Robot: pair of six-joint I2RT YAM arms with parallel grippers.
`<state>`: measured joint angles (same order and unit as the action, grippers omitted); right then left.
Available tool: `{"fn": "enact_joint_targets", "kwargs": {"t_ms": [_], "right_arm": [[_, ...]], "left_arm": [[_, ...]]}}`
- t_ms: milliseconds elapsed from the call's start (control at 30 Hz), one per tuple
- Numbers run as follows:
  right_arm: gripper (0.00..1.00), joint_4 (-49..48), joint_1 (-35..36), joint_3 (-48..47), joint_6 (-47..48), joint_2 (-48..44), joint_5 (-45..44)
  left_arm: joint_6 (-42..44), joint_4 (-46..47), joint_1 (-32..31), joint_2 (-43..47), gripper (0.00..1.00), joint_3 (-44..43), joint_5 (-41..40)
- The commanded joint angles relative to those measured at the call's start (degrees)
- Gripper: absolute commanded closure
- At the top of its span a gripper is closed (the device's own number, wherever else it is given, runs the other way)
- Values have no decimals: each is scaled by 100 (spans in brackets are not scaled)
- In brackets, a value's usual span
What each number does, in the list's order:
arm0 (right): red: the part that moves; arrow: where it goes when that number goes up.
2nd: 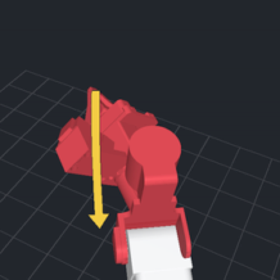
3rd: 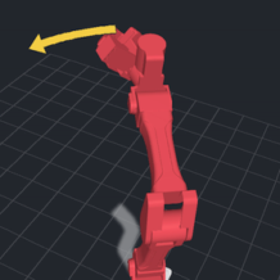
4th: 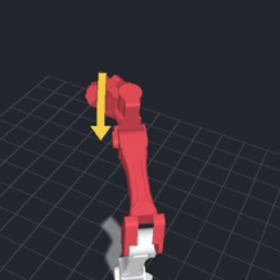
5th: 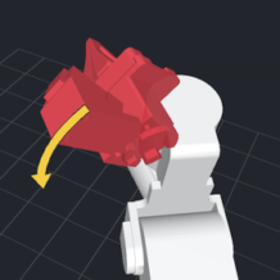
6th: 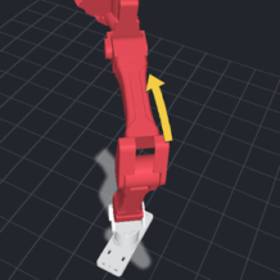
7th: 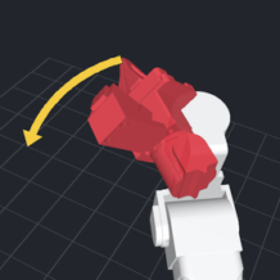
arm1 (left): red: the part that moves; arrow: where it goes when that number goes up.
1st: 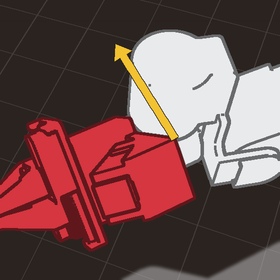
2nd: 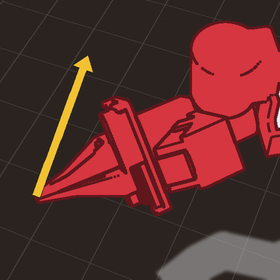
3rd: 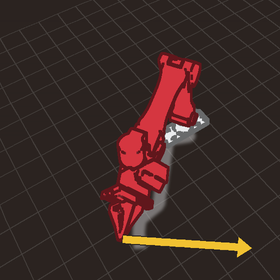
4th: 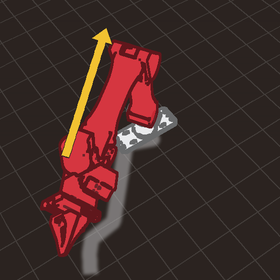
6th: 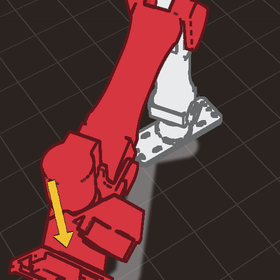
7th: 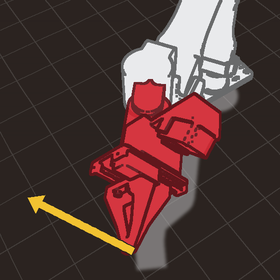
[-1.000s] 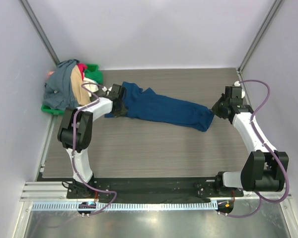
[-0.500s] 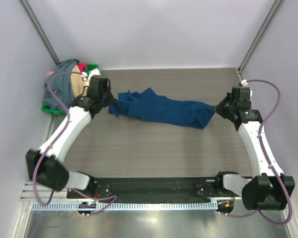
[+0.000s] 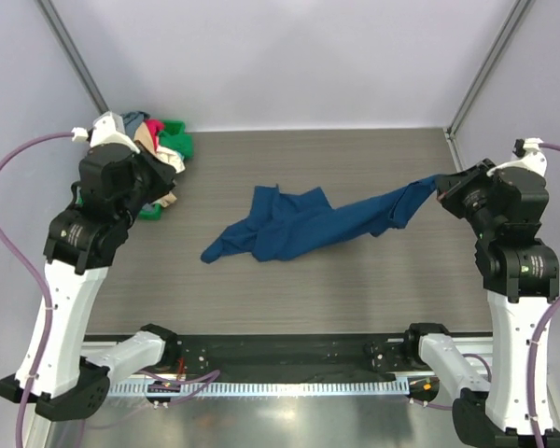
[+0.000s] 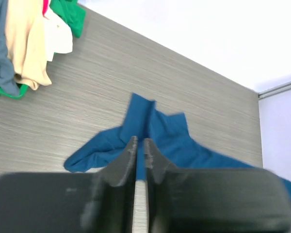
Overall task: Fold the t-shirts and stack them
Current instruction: Flatten the tshirt out
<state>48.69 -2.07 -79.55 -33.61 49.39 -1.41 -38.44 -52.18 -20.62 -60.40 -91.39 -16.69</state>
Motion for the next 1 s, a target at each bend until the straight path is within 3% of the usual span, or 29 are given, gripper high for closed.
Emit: {"fn": "enact_joint_targets", "kwargs": {"t_ms": [0, 33, 67, 100, 167, 200, 267, 467, 733, 933, 967], "right_arm": [[99, 141, -22, -167, 29, 412, -175], [99, 124, -22, -123, 47, 466, -175], [99, 106, -22, -61, 47, 493, -184], [99, 80, -22, 139, 56, 484, -167], [99, -122, -22, 395, 65, 397, -149], [99, -183, -22, 640, 65, 370, -158], [99, -289, -22, 800, 91, 370, -158], [99, -553, -22, 1064, 126, 633, -131], [99, -825, -22, 1345, 196, 862, -131], [99, -870, -13, 1389, 258, 924, -158], [99, -878, -22, 1398, 258, 924, -167]], "left_arm": [[152, -240, -12, -620, 86, 7, 209], [135, -109, -12, -692, 77, 286, 401], [126, 14, -21, -753, 57, 567, 464], [100, 163, -12, -797, 47, 849, 517], [3, 725, -21, -815, 33, 1833, 649], [-32, 936, -12, -833, 30, 2114, 719], [-120, 1446, -21, -1026, 28, 2772, 938], [-235, 2344, -100, -1920, 27, 3408, 1124], [-279, 3082, -144, -2853, 27, 3418, 1326], [-366, 3258, -337, -3250, 32, 3444, 1388], [-401, 3267, -389, -3250, 38, 3470, 1388]]}}
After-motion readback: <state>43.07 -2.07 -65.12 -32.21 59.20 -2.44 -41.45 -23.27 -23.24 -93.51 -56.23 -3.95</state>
